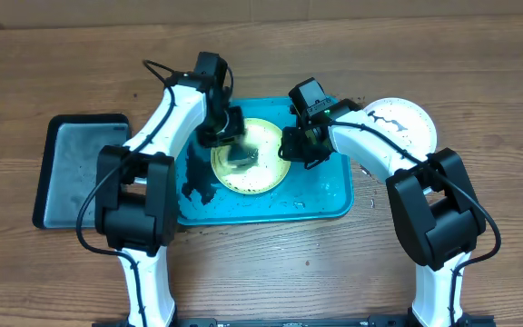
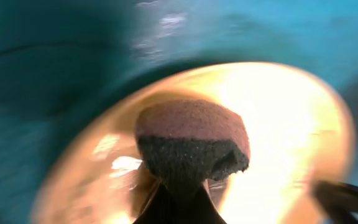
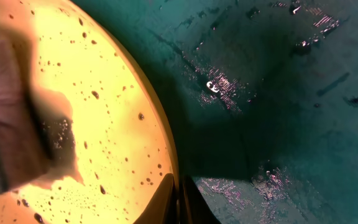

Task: Clean dirty plates on tray and stack at the side
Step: 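Scrub the yellow plate with the sponge in the left gripper, then return the sponge to the black tray with the left gripper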

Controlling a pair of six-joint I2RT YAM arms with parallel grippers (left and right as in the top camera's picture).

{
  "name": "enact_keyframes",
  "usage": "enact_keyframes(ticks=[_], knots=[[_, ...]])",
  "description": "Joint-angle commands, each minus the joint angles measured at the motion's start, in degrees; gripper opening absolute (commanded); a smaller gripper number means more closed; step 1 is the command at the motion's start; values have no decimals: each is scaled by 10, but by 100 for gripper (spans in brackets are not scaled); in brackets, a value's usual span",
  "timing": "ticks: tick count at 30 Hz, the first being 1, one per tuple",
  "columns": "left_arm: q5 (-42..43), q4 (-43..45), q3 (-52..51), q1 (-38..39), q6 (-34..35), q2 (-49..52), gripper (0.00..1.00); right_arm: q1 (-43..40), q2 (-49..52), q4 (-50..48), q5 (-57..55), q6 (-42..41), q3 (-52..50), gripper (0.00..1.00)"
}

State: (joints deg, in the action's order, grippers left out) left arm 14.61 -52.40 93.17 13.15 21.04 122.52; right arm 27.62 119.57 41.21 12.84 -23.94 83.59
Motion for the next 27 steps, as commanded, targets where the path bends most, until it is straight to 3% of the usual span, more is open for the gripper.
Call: enact_keyframes(ticks=[1, 5, 9, 16, 19, 23, 27], knots=[[88, 25, 11, 46, 15, 32, 4, -2, 1, 0, -8, 4, -4, 4], [69, 32, 11, 73, 15, 59, 4, -2, 1, 4, -8, 4, -4, 4], [-11, 8, 12, 73, 16, 67, 4, -2, 1, 5, -8, 7, -4, 4], [-315, -134, 87, 29, 50, 42, 4, -2, 1, 3, -12, 14, -4, 4], [-392, -169, 115, 14, 52, 30, 4, -2, 1, 2, -12, 14, -4, 4], [-391, -210, 157, -10, 72, 10, 4, -2, 1, 2, -12, 14, -4, 4], [-318, -226, 194, -54, 84, -40, 4, -2, 1, 14, 7, 14, 1, 4]])
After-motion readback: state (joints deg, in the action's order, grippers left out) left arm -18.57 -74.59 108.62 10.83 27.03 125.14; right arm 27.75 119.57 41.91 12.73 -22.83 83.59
